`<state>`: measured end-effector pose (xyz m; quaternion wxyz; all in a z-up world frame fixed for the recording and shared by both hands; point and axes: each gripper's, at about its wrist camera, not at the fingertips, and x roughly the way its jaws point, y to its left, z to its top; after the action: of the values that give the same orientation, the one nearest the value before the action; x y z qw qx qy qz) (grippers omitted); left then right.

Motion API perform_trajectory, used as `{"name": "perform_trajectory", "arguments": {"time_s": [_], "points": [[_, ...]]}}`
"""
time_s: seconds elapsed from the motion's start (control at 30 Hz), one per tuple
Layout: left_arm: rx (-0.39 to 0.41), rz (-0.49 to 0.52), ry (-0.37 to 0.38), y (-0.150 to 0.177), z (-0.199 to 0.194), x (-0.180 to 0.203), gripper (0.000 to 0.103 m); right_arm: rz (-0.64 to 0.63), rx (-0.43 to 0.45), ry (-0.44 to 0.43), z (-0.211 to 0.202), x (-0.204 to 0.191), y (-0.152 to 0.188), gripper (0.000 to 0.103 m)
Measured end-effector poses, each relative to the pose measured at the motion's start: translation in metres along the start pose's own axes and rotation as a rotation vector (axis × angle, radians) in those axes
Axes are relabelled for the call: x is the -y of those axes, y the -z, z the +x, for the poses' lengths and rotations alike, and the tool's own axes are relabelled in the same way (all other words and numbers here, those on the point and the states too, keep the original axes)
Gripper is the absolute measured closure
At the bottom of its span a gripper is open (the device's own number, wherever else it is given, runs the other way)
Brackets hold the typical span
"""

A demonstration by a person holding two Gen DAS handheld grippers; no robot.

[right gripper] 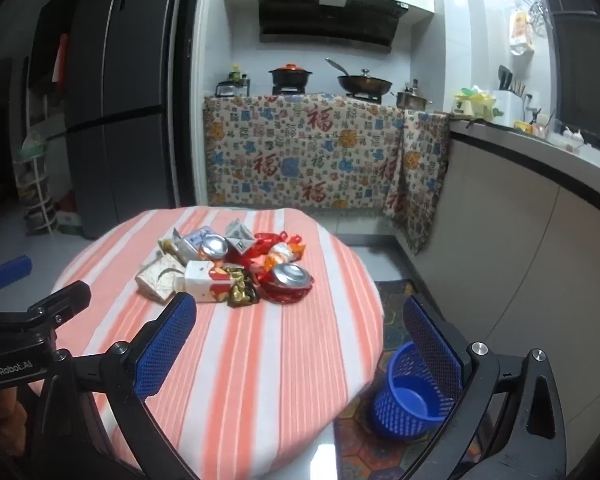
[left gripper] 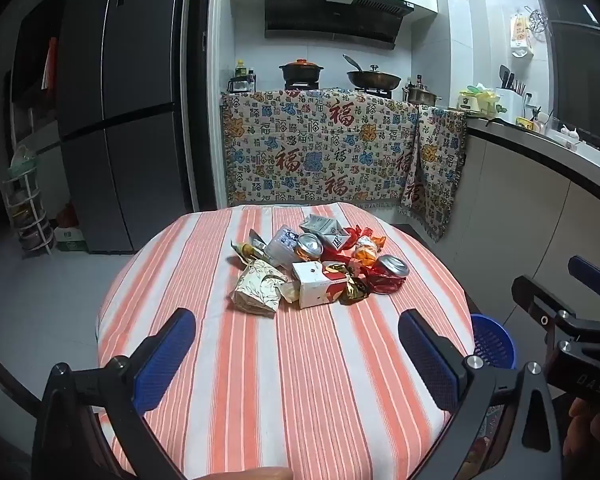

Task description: Collect trash

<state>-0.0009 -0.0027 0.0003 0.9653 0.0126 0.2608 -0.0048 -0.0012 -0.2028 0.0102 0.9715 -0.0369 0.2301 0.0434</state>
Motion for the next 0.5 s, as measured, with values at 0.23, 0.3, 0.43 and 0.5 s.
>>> {"name": "perform_trajectory", "arguments": {"time_s": [0.23, 0.3, 0.43, 0.5], "points": [[-0.02, -0.056, 0.034, 0.0076, 0.0052, -0.012, 0.0, -0.004, -0.001, 0.006, -0.0012, -0.0015, 0.0002, 0.0], [-0.026, -0.051, 0.027, 0.006, 0.0039, -0.0112, 0.0, -0.001, -0.006, 0.005, 0.0009, 0.0017, 0.0004, 0.0], [-0.041, -0.041, 0.019, 0.0069, 0.0071, -0.0088, 0.0, -0.001, -0.014, 0.012, 0.0008, 0.0036, -0.0017, 0.0], [-0.046, -0.041, 0.02, 0.0065, 0.0085, -0.008, 0.0, -0.006, -0.014, 0.02, 0.0033, 0.0, 0.0023, 0.0]]}}
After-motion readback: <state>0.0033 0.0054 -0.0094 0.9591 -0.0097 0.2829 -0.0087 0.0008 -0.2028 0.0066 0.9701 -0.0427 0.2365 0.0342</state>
